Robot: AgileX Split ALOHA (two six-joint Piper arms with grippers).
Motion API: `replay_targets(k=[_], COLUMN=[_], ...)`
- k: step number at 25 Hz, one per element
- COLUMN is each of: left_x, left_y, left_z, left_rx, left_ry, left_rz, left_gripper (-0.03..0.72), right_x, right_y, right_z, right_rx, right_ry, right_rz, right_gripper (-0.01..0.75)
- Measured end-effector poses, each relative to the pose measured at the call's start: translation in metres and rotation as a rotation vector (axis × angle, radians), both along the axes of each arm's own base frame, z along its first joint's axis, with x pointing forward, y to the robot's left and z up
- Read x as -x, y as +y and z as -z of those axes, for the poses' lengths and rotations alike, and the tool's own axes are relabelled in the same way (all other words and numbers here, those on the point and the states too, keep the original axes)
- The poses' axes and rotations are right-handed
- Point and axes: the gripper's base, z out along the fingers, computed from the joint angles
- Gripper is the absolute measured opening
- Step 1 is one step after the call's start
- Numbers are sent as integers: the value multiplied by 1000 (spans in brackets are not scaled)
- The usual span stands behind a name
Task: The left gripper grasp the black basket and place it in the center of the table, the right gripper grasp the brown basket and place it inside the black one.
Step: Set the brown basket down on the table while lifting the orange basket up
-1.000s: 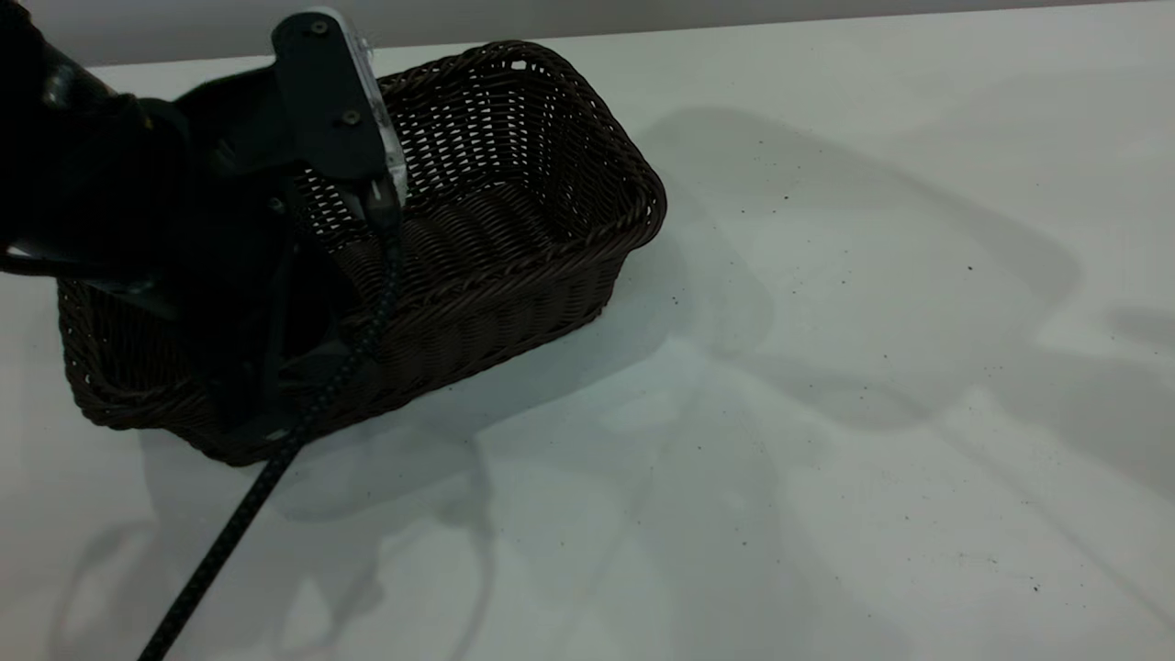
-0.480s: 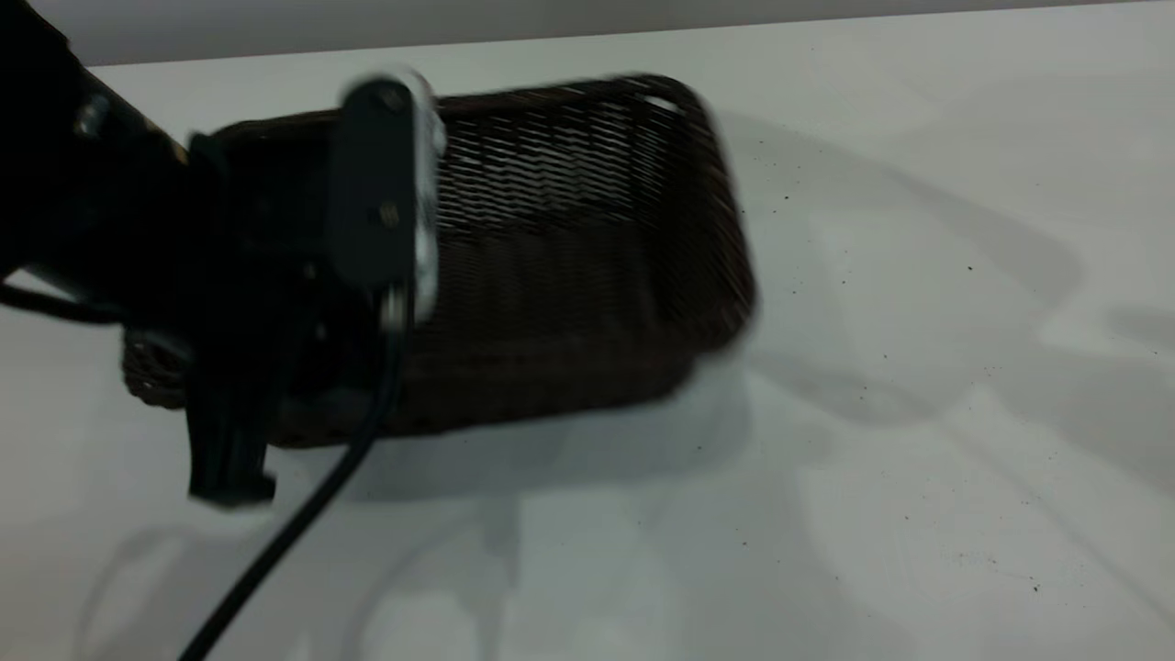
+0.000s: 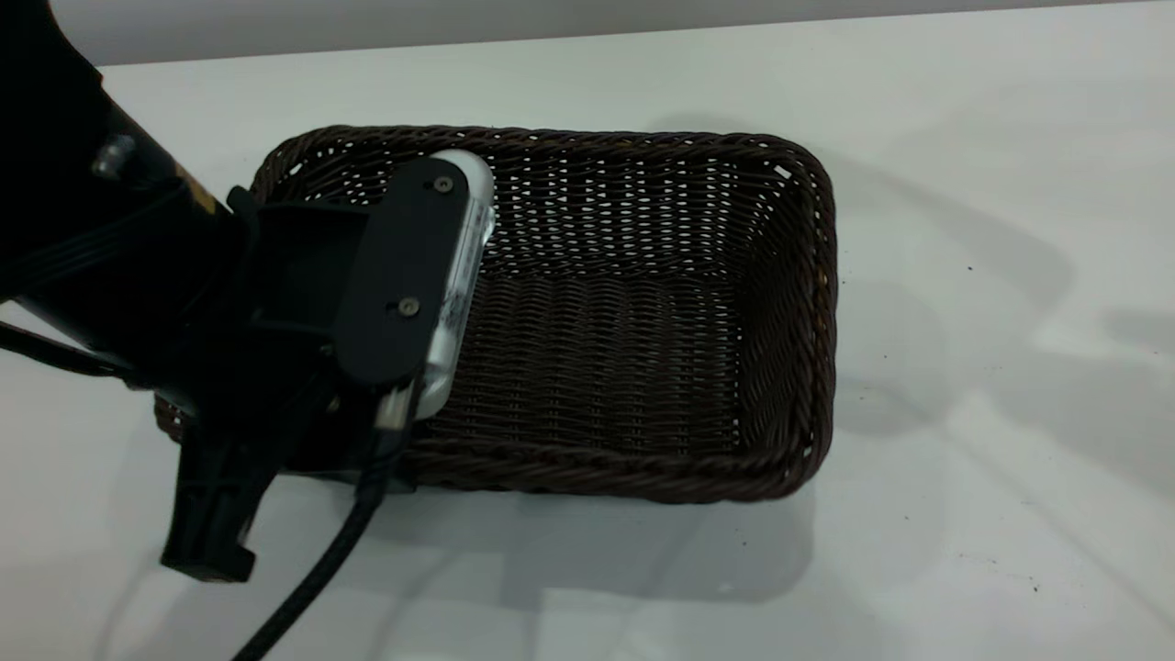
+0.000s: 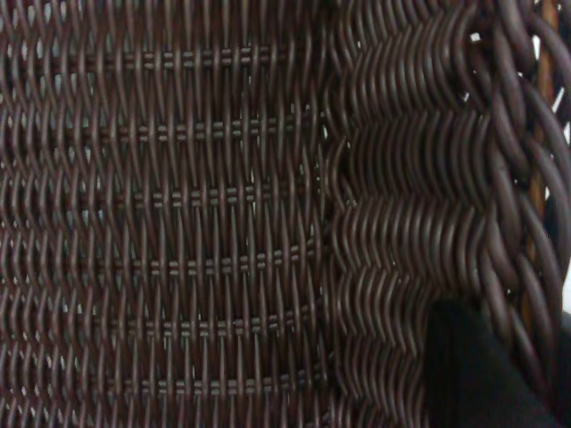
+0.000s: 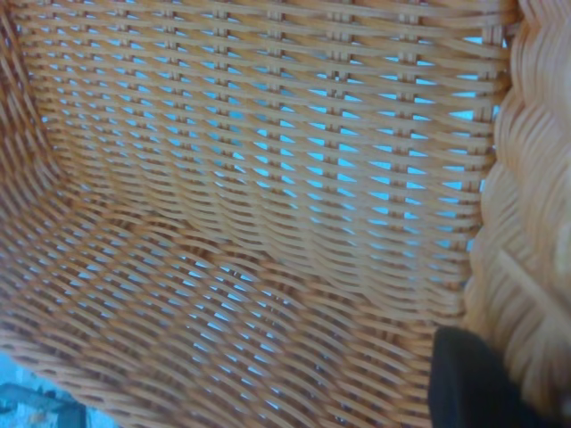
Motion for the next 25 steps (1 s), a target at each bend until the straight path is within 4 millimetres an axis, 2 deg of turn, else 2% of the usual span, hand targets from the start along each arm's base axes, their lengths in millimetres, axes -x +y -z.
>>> replay_targets(k=[4,19,21,25], left_x=[1,3,4,2], left_y=[-1,-1,0,0], left_z=[0,-3,-6,-13], left_rx=[36,31,38,56], left_ry=[48,46,45,7], left_rz=[-118,-81,-78,-81], left_gripper=[132,139,183,383], right_x=[0,0,0,0], right_y=[0,0,0,0], right_z=[0,0,0,0], right_rx=[3,12,13,14], right_ry=[-4,-11,-12,-12], right_rz=[-8,-11,-10,-10], right_gripper=[107,107,107,107])
